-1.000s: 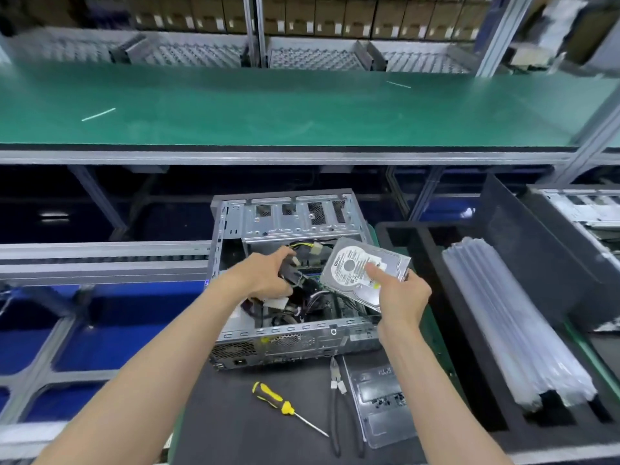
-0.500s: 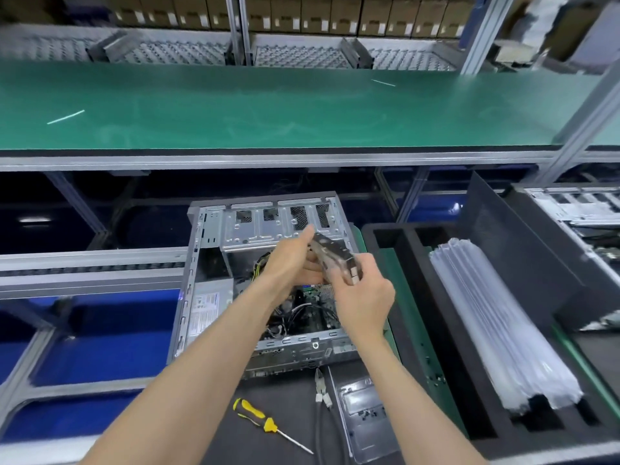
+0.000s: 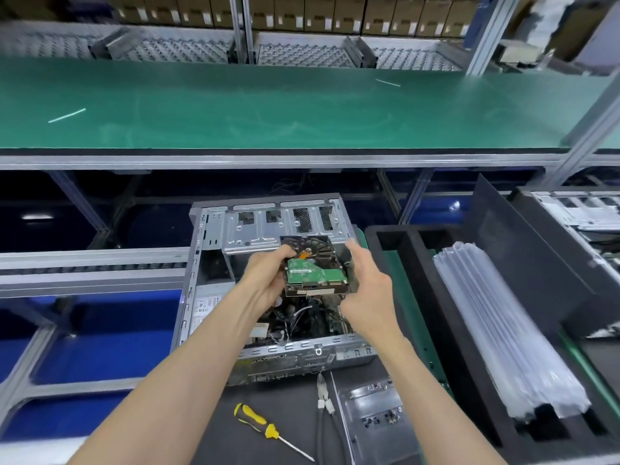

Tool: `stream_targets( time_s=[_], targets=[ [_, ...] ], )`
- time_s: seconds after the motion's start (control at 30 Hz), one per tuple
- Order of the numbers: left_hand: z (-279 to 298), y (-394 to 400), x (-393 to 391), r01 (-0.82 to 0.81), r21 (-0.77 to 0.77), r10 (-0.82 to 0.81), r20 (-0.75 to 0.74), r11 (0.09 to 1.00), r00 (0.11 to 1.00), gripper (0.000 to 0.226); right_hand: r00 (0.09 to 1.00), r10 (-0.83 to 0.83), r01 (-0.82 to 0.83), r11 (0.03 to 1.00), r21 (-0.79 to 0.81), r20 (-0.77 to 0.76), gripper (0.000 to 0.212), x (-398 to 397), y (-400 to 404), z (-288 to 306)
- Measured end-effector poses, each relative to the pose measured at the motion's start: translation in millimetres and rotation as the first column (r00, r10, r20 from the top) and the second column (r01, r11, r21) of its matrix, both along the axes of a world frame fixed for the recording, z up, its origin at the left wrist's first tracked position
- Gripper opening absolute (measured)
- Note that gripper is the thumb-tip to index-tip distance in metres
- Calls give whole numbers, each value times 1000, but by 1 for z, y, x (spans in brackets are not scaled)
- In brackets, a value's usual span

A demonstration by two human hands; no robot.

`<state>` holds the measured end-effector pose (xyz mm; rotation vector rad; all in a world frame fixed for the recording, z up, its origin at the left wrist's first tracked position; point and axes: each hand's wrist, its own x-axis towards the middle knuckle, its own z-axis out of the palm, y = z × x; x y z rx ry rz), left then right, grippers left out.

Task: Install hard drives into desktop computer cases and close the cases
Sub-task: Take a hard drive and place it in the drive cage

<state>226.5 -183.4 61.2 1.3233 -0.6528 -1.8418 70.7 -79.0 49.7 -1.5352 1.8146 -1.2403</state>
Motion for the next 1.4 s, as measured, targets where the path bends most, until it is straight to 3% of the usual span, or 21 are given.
stream_targets(
  time_s=[0.03, 0.1, 0.17, 0.23, 0.37, 0.43, 0.57, 0.77, 0.9, 1.07, 1.2, 1.3, 1.4],
  targets=[
    [-1, -2, 3, -1, -3, 1, 13, 1000, 1000, 21, 981, -55, 48, 998, 40, 188, 83, -1, -1, 2],
    [-3, -5, 8, 8, -19, -7, 43, 1000, 999, 19, 859, -216, 166, 975, 147, 464, 56, 0, -7, 9],
    [-3, -6, 9, 29, -39, -26, 89, 999, 996, 14, 784, -337, 211, 934, 288, 521, 31, 2, -17, 12],
    [-3, -7, 9, 43, -51, -38, 90, 998, 995, 8, 745, -365, 141, 904, 403, 558, 17, 5, -25, 14],
    [-6, -4, 7, 42, -46, -39, 76, 998, 996, 2, 605, -326, -57, 893, 447, 727, 21, 17, -25, 11],
    [-9, -2, 5, 62, -18, -61, 62, 998, 996, 5, 540, -302, -139, 889, 437, 786, 35, 21, -19, 10],
    [-14, 2, 0, 167, 59, -171, 65, 984, 983, 13, 501, -396, -126, 847, 517, 770, 25, 20, -12, 10],
    [-17, -4, -15, 274, 129, -278, 12, 953, 960, 17, 453, -524, 58, 825, 562, 721, 22, 27, -14, 9],
    [-22, -7, -25, 218, 119, -217, -29, 969, 976, 16, 395, -543, 145, 834, 533, 741, 24, 35, -17, 2],
    [-29, -13, -29, 160, 94, -154, -74, 983, 985, 14, 230, -607, 216, 794, 568, 761, 32, 46, -23, -9],
    [-33, -17, -30, 153, 112, -141, -108, 982, 984, 14, 195, -633, 197, 774, 602, 749, 19, 48, -31, -12],
    [-36, -18, -30, 144, 133, -127, -130, 981, 983, 26, 159, -662, 167, 749, 641, 732, 8, 48, -38, -13],
    [-39, -18, -31, 123, 142, -100, -160, 982, 982, 55, 130, -679, 166, 733, 660, 722, 17, 45, -44, -16]
  ],
)
